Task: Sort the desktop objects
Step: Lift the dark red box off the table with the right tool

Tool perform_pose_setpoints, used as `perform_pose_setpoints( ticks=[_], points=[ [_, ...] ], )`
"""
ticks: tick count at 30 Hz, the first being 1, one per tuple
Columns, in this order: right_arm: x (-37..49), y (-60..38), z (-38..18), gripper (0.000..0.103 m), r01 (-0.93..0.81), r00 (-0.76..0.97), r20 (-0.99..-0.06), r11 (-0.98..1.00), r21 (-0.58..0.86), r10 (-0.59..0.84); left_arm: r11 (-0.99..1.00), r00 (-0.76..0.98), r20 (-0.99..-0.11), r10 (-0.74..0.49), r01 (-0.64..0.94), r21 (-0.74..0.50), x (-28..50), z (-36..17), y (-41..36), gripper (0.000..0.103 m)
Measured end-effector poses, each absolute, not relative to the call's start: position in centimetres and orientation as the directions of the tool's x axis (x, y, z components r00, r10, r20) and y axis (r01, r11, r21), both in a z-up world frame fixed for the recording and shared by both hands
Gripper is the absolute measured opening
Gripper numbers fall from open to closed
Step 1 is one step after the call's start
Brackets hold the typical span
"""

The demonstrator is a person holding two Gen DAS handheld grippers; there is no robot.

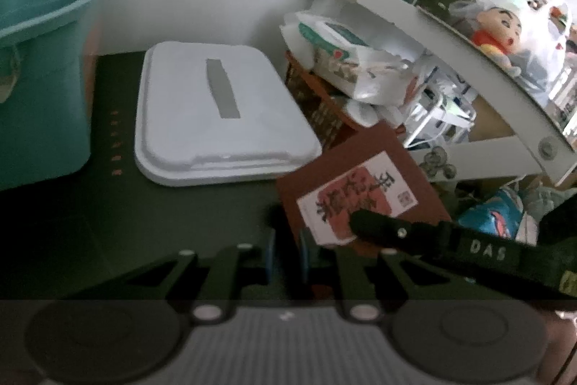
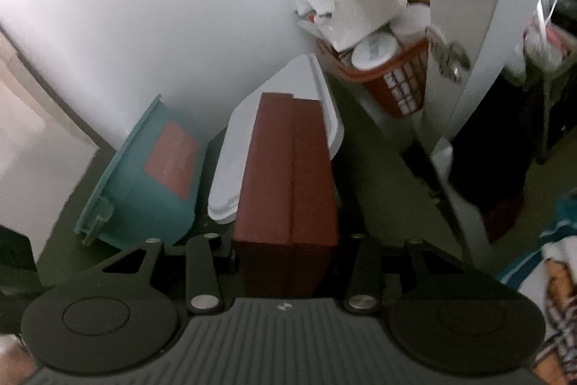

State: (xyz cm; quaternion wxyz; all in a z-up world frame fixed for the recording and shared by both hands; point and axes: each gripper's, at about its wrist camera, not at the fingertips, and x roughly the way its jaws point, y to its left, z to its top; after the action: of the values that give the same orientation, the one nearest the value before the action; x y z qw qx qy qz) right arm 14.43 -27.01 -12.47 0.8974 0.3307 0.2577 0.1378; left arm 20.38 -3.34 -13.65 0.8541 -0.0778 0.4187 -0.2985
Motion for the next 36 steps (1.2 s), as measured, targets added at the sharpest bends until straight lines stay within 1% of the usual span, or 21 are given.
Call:
perform_pose_setpoints(
  ticks=[8,14,25,28,32,36],
  points=[
    [13.0,-26.3,-11.4,0.044,-0.069,0.834,-0.411,0.809,0.584,0.368,0.800,0.480,-0.649,-0.590,0.458,-0.389,19.7,-12.8,-3.2,0.015],
    [12.2,-24.4,-10.3,0.044,-0.074,0.835,-0.464,0.896,0.438,0.296,0.795,0.490,-0.634,-0.598,0.462,-0.393,19.1,-12.0,-2.6,0.015],
    [11.6,-22.1,-9.2,0.045,-0.073,0.812,-0.536,0.952,0.297,0.230,0.787,0.510,-0.606,-0.610,0.475,-0.393,17.8,-10.6,-1.5,0.016],
    [11.5,-21.4,-9.1,0.045,-0.076,0.804,-0.555,0.962,0.261,0.214,0.781,0.512,-0.595,-0.619,0.480,-0.400,17.5,-10.3,-1.1,0.018],
    [11.5,-20.8,-8.8,0.044,-0.061,0.792,-0.579,0.969,0.240,0.193,0.779,0.517,-0.587,-0.623,0.473,-0.411,17.4,-10.0,-0.4,0.019],
    [11.3,-21.0,-8.4,0.044,-0.047,0.788,-0.583,0.962,0.267,0.200,0.782,0.527,-0.580,-0.621,0.466,-0.415,17.4,-9.8,0.1,0.019]
  ],
)
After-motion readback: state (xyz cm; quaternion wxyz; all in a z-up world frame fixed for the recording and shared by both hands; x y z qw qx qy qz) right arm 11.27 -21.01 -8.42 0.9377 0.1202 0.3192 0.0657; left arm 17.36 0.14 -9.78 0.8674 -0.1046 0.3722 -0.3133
